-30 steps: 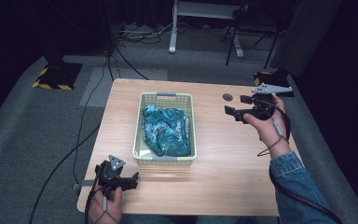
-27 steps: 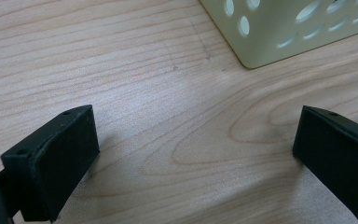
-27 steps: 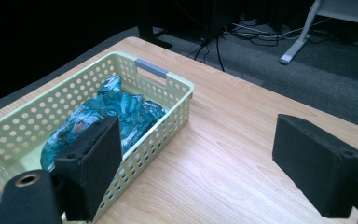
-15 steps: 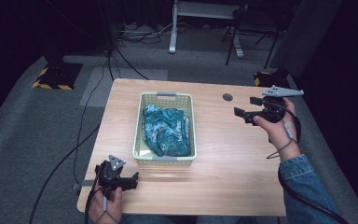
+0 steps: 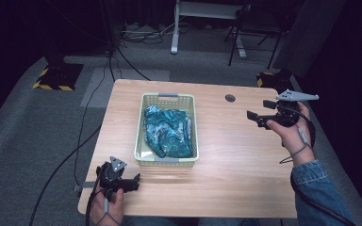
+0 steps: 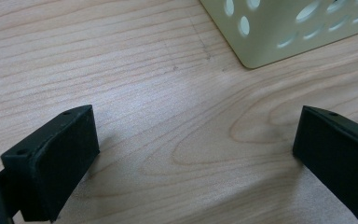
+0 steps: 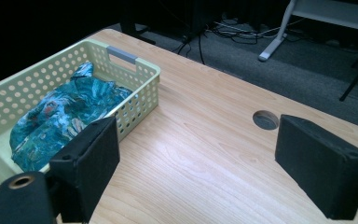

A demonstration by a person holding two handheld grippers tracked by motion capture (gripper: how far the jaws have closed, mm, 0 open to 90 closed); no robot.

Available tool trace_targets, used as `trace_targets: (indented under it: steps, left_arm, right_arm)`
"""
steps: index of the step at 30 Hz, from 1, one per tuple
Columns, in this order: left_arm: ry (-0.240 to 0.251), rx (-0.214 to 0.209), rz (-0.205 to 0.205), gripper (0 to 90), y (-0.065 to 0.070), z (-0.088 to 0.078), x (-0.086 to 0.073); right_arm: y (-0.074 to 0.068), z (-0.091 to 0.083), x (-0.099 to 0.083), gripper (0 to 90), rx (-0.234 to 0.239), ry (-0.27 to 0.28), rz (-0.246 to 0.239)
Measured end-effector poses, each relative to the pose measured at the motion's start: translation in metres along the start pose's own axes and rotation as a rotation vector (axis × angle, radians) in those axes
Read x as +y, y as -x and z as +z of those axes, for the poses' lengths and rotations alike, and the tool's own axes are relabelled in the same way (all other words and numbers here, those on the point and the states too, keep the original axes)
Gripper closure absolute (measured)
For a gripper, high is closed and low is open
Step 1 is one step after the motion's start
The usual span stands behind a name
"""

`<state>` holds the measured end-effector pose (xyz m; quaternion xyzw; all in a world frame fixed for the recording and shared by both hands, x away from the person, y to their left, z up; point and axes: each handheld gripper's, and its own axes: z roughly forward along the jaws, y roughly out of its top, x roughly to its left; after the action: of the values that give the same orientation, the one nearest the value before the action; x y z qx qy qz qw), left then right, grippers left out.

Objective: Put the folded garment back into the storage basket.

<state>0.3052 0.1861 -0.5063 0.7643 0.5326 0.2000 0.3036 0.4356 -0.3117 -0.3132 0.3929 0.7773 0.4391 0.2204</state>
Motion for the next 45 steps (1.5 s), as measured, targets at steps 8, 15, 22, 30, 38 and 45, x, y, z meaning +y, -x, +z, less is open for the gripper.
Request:
trace_targets:
  steps: [8,15,22,30,38,45]
  left_arm:
    - [0.0,0.0,0.0,0.3,0.0,0.0,0.0]
    - [0.0,0.0,0.0,0.3,0.0,0.0,0.0]
    - [0.0,0.0,0.0,0.3,0.0,0.0,0.0]
    - [0.0,0.0,0.0,0.3,0.0,0.0,0.0]
    - [0.0,0.0,0.0,0.3,0.0,0.0,0.0]
    - [0.0,0.0,0.0,0.3,0.0,0.0,0.0]
  right_arm:
    - [0.01,-0.007,-0.009,12.5,-0.02,-0.005,0.015]
    - [0.018,-0.012,-0.017,12.3,-0.034,-0.014,0.028]
    - [0.024,-0.017,-0.023,12.3,-0.046,-0.014,0.04]
    - [0.035,-0.021,-0.035,12.3,-0.062,-0.023,0.05]
    - [0.045,-0.025,-0.045,12.3,-0.071,-0.025,0.036]
    - [0.055,-0.028,-0.058,12.3,-0.076,-0.029,0.059]
